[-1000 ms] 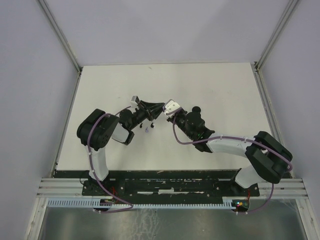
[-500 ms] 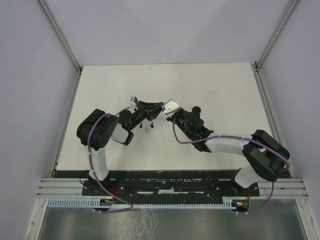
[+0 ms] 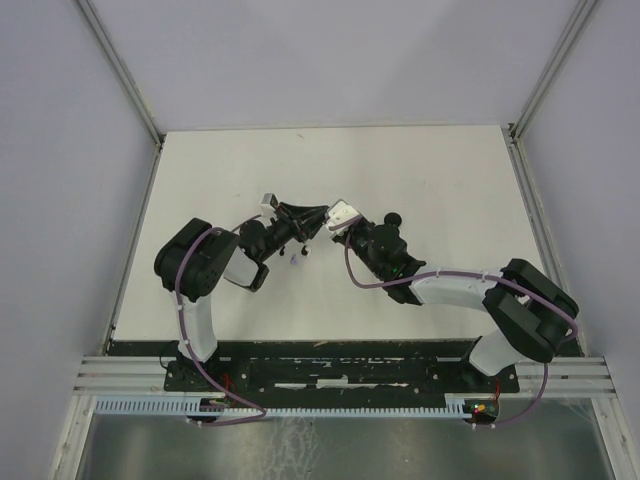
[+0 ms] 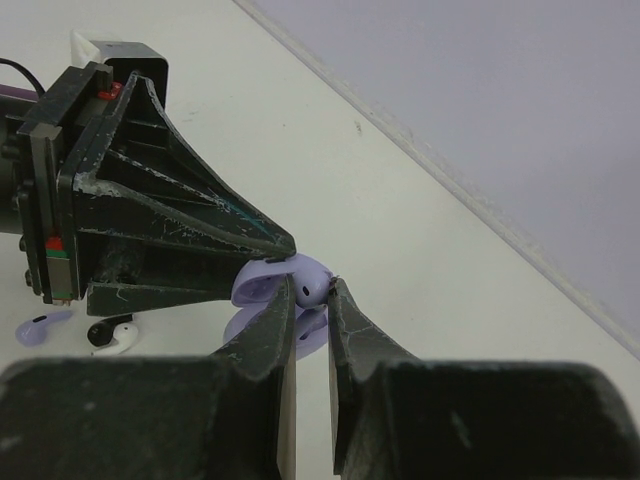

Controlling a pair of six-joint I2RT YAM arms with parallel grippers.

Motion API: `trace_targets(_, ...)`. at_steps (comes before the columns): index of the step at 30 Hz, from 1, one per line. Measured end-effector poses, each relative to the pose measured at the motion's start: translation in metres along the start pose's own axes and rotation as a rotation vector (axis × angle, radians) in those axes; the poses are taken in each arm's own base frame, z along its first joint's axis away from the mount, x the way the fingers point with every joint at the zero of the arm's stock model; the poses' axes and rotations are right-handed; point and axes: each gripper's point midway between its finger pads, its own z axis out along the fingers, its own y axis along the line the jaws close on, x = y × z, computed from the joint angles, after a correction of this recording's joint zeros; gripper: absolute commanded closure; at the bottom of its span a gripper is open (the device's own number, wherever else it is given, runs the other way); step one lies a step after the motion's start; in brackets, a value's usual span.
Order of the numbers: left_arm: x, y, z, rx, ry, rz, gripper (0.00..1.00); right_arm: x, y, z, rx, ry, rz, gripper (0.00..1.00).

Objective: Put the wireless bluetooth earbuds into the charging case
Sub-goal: Place the earbud in the charging case.

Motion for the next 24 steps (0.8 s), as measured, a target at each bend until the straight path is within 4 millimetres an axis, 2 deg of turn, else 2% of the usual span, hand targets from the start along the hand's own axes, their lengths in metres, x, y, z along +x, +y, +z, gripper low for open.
trace_targets(24,0.0007,-0.0011,0.001,0.003,-0.006,-0.017,0.97,0.0017,0.0049,0.0003,0.014,0.006,-0.013,0.97)
